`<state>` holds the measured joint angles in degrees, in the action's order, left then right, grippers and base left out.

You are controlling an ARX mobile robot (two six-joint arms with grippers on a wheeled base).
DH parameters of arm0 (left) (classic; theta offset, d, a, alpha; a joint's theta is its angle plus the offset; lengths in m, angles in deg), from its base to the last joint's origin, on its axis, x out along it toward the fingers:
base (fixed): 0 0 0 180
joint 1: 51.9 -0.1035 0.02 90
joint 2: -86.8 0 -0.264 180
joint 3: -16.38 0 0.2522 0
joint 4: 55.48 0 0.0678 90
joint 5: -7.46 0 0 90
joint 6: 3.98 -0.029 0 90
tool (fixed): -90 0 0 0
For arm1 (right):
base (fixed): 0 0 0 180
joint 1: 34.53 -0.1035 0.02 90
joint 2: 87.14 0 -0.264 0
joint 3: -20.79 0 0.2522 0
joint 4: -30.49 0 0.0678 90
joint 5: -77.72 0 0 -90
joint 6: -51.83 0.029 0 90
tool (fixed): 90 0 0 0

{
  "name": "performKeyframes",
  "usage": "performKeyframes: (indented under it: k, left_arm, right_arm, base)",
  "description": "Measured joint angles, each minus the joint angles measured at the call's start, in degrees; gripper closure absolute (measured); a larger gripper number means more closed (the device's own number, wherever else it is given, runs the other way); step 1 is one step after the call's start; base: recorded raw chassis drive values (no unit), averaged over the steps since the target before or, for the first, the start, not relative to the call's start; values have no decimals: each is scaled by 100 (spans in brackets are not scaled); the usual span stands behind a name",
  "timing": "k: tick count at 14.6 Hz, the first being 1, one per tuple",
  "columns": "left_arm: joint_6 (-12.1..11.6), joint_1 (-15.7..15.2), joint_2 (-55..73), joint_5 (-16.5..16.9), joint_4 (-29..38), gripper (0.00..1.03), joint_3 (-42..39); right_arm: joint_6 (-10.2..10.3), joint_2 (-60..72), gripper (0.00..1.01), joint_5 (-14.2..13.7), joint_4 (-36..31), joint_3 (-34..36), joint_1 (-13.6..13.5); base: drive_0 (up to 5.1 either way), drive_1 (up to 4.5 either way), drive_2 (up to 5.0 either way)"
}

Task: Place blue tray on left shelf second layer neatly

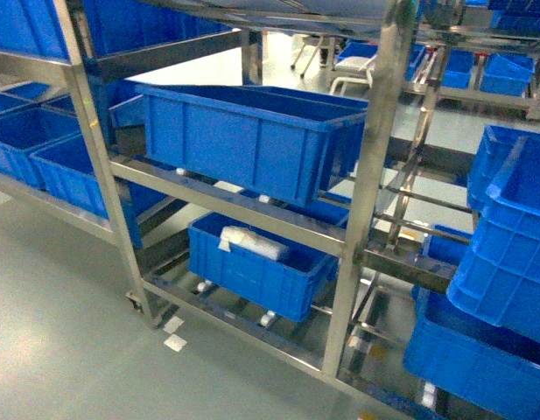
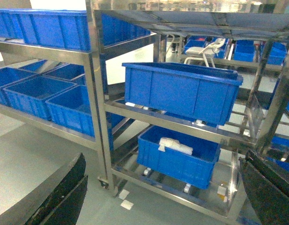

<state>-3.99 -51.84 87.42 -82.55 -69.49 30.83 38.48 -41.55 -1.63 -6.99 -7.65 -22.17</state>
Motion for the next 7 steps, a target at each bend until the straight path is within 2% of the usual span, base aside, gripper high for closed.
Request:
performKeyframes:
  k: [7]
  left_arm:
    - [0,0,0,0,0,5,0]
  right_arm:
    - [0,0,99,0,0,0,2]
  base:
    - [-158,-158,-158]
